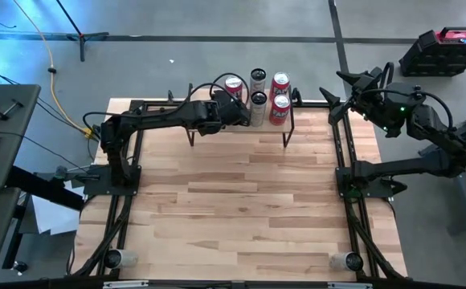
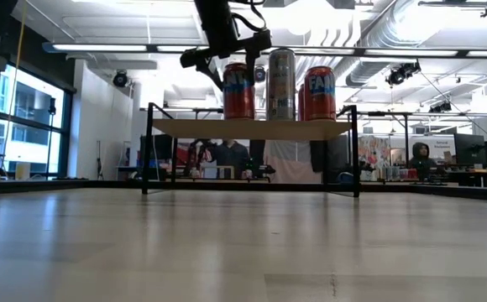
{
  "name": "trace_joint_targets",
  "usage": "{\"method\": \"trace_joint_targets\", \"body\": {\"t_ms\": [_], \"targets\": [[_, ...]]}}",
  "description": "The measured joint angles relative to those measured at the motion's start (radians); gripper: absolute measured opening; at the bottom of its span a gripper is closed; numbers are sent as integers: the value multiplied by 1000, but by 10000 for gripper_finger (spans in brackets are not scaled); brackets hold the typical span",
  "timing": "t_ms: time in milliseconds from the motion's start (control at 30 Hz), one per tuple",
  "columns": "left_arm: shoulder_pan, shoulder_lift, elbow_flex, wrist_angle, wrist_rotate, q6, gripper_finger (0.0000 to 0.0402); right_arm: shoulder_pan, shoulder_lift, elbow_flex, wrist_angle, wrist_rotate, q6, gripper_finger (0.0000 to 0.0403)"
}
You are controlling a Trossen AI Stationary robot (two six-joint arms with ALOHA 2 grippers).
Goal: Place canned beverage on shelf
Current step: Put the red soda can aligned with the other red soda can on the shelf
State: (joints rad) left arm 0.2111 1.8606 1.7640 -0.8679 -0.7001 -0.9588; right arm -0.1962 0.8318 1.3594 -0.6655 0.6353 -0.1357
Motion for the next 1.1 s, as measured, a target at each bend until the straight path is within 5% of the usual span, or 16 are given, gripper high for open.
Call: {"method": "trace_joint_targets", "body": {"t_ms": [500,1100], "targets": [[19,0,0,8,30,-25,336,0,0,0,0,0,5,303],[19,0,0,60,62,-8,341,0,0,0,0,0,8,303]]}}
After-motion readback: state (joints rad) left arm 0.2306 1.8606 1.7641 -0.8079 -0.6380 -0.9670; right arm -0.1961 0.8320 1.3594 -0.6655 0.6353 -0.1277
